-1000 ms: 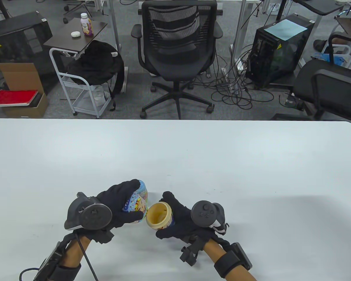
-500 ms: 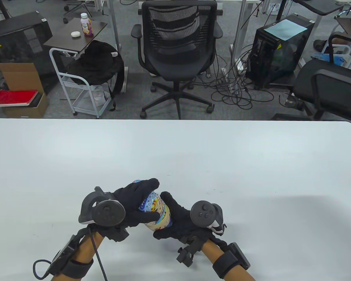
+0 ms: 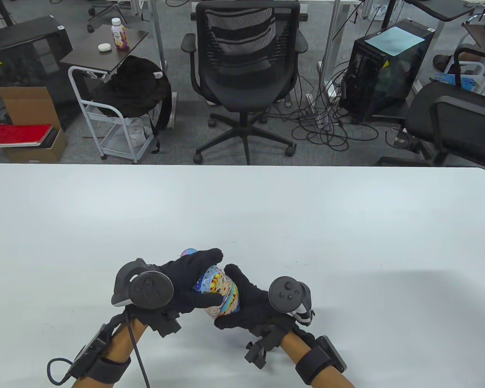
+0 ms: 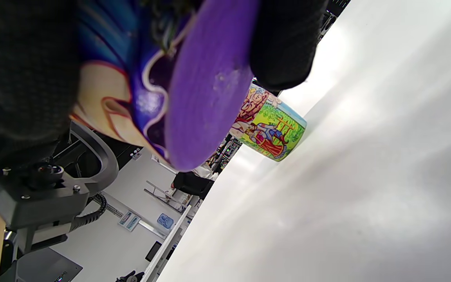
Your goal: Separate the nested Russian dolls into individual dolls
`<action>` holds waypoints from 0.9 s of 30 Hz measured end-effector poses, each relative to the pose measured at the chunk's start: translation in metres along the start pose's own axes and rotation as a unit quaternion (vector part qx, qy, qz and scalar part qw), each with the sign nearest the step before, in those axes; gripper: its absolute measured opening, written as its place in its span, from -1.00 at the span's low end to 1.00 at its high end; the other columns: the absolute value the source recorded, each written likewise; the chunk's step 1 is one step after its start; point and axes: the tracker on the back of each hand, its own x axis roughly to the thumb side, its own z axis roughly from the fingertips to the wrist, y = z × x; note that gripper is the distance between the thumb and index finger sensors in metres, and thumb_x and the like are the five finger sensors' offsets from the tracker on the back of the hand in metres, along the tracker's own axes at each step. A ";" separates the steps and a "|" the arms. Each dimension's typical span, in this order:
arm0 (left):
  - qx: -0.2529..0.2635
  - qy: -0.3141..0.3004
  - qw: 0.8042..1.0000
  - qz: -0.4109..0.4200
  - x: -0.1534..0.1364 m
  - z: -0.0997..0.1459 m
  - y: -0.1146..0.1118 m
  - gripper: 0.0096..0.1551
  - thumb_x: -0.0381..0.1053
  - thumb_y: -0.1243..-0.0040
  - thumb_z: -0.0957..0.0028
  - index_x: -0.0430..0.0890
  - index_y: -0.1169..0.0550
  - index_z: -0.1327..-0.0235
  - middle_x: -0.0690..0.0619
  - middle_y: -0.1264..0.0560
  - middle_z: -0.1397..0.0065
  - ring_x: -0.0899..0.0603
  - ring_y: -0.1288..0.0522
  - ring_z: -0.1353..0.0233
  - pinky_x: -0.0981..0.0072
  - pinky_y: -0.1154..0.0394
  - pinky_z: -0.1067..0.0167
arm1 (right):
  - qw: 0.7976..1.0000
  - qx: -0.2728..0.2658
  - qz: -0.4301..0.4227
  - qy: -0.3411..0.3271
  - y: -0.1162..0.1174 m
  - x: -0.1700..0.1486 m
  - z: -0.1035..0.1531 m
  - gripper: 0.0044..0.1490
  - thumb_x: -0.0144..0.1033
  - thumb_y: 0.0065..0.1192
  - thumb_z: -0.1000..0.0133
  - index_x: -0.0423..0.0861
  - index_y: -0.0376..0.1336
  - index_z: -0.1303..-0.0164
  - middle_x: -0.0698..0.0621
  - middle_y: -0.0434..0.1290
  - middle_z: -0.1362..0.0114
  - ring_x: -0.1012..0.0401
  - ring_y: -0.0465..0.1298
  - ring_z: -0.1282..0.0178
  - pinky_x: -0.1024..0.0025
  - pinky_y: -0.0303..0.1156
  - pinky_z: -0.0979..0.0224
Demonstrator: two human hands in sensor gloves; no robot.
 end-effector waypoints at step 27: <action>0.014 -0.015 0.999 -0.031 0.012 0.003 0.010 -0.01 0.51 -0.32 0.07 -0.08 -0.47 -0.48 -0.24 -0.58 -0.42 -0.31 -0.70 -0.17 0.10 -0.69 -0.07 | 0.998 0.056 -0.022 -0.005 0.011 0.008 0.000 0.61 0.19 0.55 0.19 -0.06 -0.45 -0.65 -0.19 0.04 -0.75 -0.19 0.19 -0.67 0.03 0.39 -0.56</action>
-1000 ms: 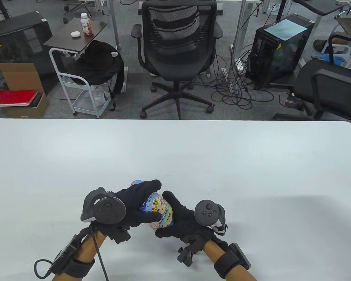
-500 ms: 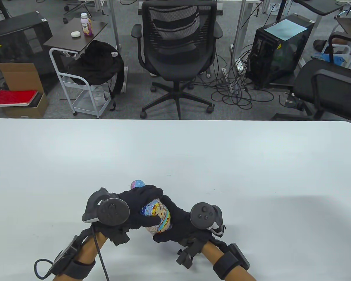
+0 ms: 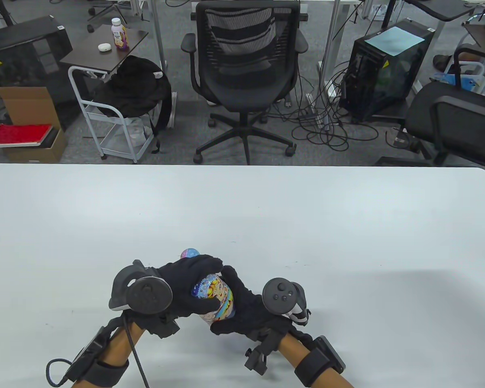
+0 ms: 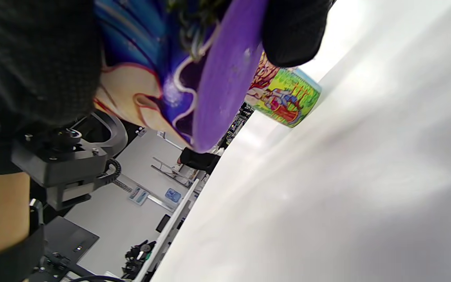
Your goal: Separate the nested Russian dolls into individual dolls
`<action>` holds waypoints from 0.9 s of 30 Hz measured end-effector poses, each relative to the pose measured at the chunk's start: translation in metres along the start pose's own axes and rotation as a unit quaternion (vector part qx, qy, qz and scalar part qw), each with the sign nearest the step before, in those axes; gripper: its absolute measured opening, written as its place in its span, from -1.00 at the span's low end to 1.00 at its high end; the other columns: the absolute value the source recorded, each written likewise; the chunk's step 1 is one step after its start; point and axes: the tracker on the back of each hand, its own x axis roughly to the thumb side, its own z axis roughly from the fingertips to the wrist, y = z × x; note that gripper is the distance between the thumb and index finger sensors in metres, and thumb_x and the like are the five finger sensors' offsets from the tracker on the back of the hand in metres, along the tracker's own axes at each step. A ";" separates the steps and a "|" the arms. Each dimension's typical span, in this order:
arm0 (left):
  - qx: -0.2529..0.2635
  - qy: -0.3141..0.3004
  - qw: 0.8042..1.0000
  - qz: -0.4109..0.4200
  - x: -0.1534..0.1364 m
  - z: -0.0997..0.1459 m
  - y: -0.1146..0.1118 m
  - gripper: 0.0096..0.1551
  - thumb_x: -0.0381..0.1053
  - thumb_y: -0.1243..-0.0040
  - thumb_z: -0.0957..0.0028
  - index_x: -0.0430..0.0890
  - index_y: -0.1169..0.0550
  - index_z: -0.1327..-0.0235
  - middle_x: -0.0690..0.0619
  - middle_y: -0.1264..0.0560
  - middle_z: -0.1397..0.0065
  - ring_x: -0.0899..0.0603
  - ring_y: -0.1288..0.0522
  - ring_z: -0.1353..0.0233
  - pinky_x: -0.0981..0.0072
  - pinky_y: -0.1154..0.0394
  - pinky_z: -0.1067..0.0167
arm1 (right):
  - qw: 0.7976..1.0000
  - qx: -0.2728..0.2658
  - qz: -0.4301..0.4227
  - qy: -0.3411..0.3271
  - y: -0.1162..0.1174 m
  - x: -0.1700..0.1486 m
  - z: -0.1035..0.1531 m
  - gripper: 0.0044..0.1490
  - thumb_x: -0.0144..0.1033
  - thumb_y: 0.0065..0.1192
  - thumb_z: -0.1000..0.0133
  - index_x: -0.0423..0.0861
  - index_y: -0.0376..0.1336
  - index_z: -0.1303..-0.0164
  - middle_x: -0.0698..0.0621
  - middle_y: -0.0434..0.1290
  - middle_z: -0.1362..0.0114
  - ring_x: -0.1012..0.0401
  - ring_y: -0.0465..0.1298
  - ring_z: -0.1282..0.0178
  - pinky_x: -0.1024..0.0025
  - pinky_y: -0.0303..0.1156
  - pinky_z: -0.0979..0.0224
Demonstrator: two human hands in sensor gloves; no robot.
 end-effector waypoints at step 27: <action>0.020 0.266 0.938 -0.221 -0.116 0.056 0.059 0.03 0.48 -0.35 0.04 -0.16 -0.44 -0.51 -0.27 -0.55 -0.44 -0.34 -0.68 -0.20 0.06 -0.68 -0.09 | 0.999 -0.023 0.010 0.027 -0.021 -0.015 0.006 0.36 0.24 0.47 0.11 0.00 -0.20 -0.71 -0.18 0.16 -0.73 -0.26 0.13 -0.68 -0.11 0.22 -0.61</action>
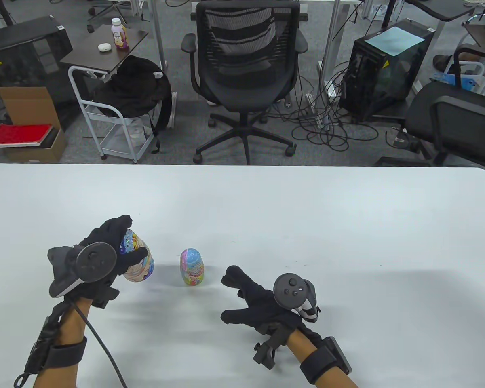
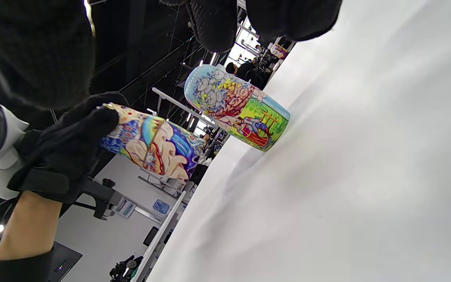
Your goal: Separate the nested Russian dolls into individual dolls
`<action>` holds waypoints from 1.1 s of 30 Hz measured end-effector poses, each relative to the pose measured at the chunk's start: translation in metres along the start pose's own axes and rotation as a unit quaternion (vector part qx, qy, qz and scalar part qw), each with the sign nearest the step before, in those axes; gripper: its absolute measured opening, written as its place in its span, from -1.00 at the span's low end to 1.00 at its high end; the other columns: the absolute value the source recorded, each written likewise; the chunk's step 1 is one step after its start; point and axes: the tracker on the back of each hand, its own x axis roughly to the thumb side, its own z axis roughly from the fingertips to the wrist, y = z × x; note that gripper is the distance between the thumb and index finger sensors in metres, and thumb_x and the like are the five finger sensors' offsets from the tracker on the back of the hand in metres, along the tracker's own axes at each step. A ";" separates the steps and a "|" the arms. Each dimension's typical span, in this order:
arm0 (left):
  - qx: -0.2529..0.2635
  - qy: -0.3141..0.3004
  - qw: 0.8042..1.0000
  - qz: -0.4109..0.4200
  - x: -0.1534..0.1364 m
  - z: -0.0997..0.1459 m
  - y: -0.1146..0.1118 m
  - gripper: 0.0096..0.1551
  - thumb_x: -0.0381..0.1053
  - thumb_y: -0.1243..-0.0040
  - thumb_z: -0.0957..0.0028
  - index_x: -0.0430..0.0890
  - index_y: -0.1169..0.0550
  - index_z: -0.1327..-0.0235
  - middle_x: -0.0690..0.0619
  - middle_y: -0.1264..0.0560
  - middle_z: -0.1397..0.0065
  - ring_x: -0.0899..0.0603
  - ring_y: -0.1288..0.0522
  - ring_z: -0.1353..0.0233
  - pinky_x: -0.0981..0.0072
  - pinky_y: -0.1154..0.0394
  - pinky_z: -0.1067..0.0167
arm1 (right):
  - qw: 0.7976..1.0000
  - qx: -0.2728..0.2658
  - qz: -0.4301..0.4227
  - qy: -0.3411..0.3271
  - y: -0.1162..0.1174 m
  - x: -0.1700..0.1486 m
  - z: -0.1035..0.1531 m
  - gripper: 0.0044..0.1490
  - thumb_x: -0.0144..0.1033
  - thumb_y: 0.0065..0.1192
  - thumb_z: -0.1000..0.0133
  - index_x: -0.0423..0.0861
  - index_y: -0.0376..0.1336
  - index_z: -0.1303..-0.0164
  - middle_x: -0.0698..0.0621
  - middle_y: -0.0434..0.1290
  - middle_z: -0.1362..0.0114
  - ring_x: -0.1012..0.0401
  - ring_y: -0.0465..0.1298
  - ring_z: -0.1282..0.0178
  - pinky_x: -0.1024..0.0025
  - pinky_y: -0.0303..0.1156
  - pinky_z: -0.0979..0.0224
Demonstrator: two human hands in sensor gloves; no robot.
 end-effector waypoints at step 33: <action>0.074 -0.132 0.987 -0.052 0.064 0.007 -0.026 0.08 0.53 -0.23 0.03 -0.10 -0.32 -0.61 -0.23 -0.42 -0.56 -0.46 -0.43 -0.46 -0.16 -0.49 -0.32 | 1.000 0.000 0.016 0.004 0.002 0.002 0.000 0.17 0.19 0.45 0.07 -0.01 0.01 -0.66 -0.19 0.32 -0.64 -0.25 0.20 -0.64 -0.10 0.26 -0.57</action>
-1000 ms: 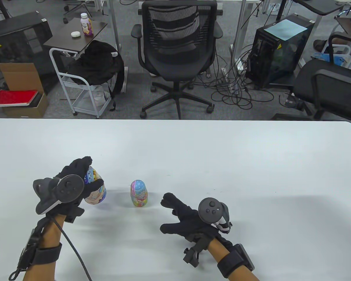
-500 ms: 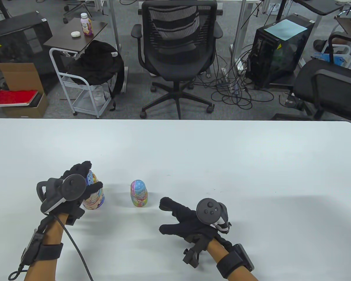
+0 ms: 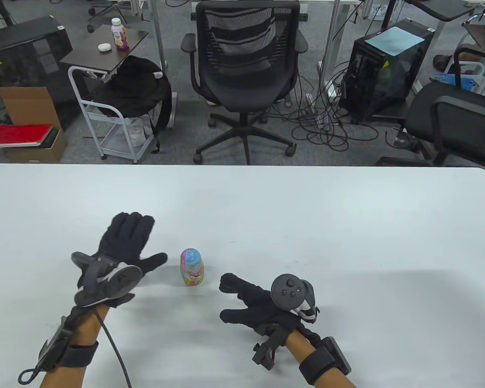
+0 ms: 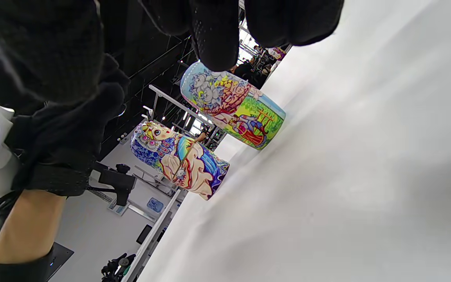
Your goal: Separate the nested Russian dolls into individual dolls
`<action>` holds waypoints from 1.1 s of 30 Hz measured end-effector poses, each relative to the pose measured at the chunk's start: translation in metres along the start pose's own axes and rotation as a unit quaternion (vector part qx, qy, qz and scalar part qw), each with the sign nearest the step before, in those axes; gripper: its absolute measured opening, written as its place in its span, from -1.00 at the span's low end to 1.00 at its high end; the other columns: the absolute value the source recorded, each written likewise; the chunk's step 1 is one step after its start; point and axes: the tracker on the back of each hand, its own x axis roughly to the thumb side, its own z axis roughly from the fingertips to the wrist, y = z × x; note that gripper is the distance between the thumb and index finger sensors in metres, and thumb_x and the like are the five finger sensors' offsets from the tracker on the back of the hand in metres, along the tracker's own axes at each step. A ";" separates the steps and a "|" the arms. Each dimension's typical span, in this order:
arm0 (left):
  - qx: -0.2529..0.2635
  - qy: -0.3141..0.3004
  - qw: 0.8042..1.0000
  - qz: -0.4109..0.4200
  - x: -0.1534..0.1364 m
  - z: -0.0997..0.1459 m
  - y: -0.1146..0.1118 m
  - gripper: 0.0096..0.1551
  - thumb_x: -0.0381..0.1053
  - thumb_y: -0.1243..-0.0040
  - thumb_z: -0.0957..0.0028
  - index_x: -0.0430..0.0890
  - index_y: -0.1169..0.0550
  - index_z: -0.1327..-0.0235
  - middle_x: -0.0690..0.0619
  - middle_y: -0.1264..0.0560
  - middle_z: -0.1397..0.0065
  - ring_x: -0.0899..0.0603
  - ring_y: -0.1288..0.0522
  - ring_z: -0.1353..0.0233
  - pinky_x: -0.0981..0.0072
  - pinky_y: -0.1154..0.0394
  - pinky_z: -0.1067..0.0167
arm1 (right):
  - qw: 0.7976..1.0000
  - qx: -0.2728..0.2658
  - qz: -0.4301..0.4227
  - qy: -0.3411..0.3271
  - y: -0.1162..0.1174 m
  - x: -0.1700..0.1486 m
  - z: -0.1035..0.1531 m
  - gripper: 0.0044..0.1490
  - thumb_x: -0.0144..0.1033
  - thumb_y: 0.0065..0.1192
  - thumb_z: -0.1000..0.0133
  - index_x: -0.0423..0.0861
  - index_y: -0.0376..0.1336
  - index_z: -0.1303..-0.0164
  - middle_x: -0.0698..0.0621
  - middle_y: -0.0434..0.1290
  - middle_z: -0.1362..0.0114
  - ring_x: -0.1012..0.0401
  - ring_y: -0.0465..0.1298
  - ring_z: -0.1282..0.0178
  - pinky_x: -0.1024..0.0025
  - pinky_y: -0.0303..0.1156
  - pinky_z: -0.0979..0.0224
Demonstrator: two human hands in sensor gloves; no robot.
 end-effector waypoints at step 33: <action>-0.082 -0.047 0.914 0.395 0.059 -0.013 -0.020 -0.10 0.21 -0.33 -0.14 -0.04 -0.17 -0.61 -0.28 -0.42 -0.52 -0.36 -0.61 -0.31 0.04 -0.63 -0.19 | 0.995 -0.054 0.078 0.024 -0.005 0.002 0.001 0.32 0.21 0.45 0.08 -0.15 -0.12 -0.69 -0.31 0.26 -0.63 -0.29 0.24 -0.58 -0.09 0.30 -0.51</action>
